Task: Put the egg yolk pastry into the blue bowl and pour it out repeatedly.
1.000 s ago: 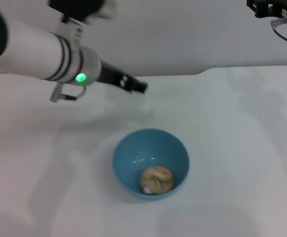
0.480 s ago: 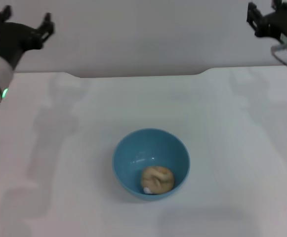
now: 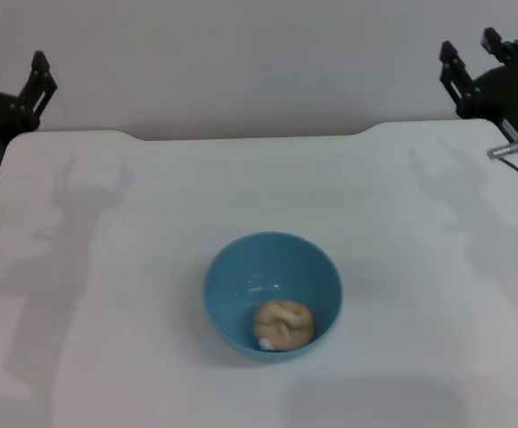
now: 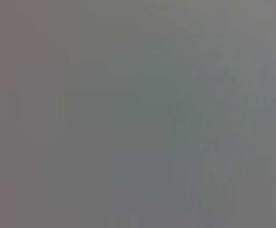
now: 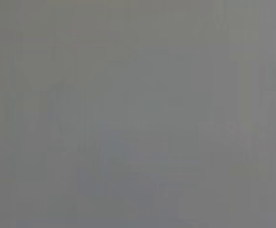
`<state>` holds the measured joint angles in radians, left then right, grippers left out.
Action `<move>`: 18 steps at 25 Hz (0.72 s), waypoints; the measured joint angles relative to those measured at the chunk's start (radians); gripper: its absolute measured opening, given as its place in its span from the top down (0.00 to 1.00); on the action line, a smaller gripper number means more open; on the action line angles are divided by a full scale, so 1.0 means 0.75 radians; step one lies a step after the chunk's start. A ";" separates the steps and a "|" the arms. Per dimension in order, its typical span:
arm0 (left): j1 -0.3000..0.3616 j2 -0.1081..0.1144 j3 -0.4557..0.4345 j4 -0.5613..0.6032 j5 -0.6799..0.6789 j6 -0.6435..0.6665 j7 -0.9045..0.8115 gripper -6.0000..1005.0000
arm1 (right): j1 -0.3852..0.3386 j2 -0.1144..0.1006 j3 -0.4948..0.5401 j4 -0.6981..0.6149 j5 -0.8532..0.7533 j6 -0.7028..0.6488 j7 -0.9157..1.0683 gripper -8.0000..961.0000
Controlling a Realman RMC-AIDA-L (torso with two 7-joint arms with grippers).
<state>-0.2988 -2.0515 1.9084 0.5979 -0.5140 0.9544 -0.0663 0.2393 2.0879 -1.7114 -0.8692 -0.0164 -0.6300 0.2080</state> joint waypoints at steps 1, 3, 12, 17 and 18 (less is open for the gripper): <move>-0.005 0.000 0.000 -0.029 0.017 0.008 -0.037 0.13 | 0.000 0.001 -0.006 0.044 0.051 -0.056 -0.044 0.50; 0.009 -0.001 0.006 -0.047 0.057 0.019 -0.059 0.13 | -0.001 0.003 -0.032 0.115 0.198 -0.144 -0.145 0.50; 0.114 -0.018 0.007 -0.057 0.071 0.116 -0.083 0.13 | 0.027 0.000 -0.158 0.525 0.555 -0.572 -0.292 0.50; 0.130 -0.020 0.048 -0.069 0.070 0.128 -0.139 0.13 | 0.037 -0.004 -0.171 0.589 0.545 -0.592 -0.249 0.50; 0.133 -0.020 0.064 -0.070 0.070 0.129 -0.144 0.13 | 0.043 -0.006 -0.178 0.594 0.543 -0.593 -0.249 0.50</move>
<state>-0.1993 -2.0663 1.9564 0.5458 -0.4616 1.0514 -0.1743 0.2713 2.0835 -1.8452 -0.4240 0.3910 -1.0748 0.0209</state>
